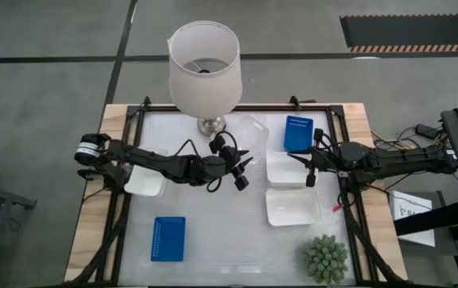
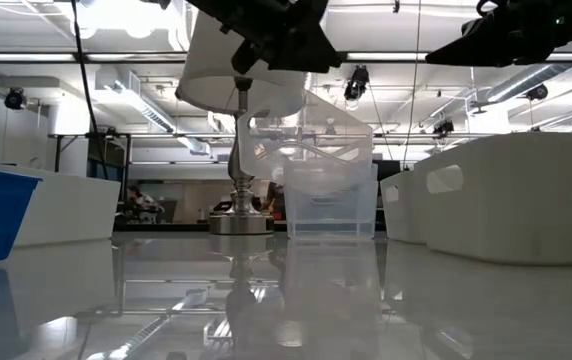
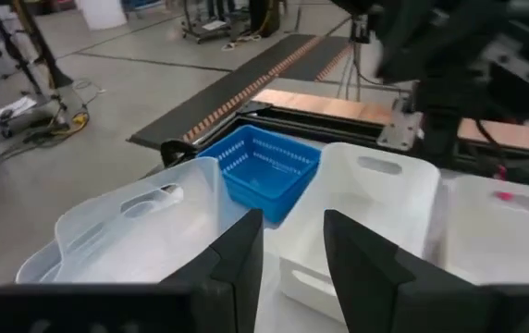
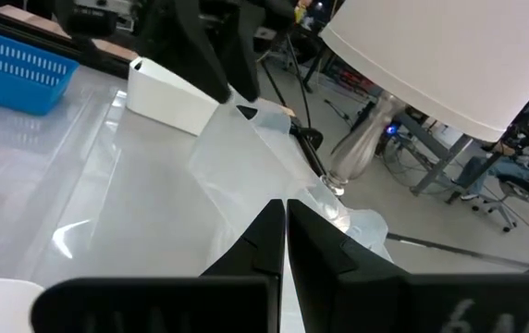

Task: Stack baskets by color
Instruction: Stack the bottom transparent bin on the transparent bin

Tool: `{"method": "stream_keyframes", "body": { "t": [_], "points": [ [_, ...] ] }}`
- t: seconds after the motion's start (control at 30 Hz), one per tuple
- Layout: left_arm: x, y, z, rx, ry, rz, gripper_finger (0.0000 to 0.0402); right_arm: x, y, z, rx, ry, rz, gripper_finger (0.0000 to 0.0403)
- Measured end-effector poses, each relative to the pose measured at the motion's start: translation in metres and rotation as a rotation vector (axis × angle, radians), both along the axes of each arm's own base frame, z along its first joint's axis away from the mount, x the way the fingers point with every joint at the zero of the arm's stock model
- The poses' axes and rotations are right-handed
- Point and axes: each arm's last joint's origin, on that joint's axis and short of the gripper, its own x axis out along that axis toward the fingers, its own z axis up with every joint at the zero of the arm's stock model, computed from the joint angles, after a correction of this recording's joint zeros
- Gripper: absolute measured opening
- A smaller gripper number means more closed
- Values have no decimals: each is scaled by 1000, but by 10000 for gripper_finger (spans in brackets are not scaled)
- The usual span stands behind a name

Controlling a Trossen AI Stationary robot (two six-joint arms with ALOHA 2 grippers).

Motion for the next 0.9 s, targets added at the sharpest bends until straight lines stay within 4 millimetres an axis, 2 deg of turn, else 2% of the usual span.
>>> {"method": "stream_keyframes", "body": {
  "t": [0.13,0.33,0.43,0.63,0.73,0.9],
  "points": [
    [-4,-9,6,19,8,-48,101,0,0,0,0,0,0,9],
    [-8,-30,19,82,57,-243,101,0,0,-1,7,9,-1,9],
    [-14,-35,27,94,138,-273,101,0,0,-2,6,21,-1,9],
    [-20,-38,46,78,268,-374,101,0,0,-2,1,26,0,9],
    [-21,-33,58,113,318,-383,101,-1,0,-3,-2,36,0,9],
    [-21,-24,67,169,354,-373,101,-1,0,-4,0,45,0,9]
  ]
}}
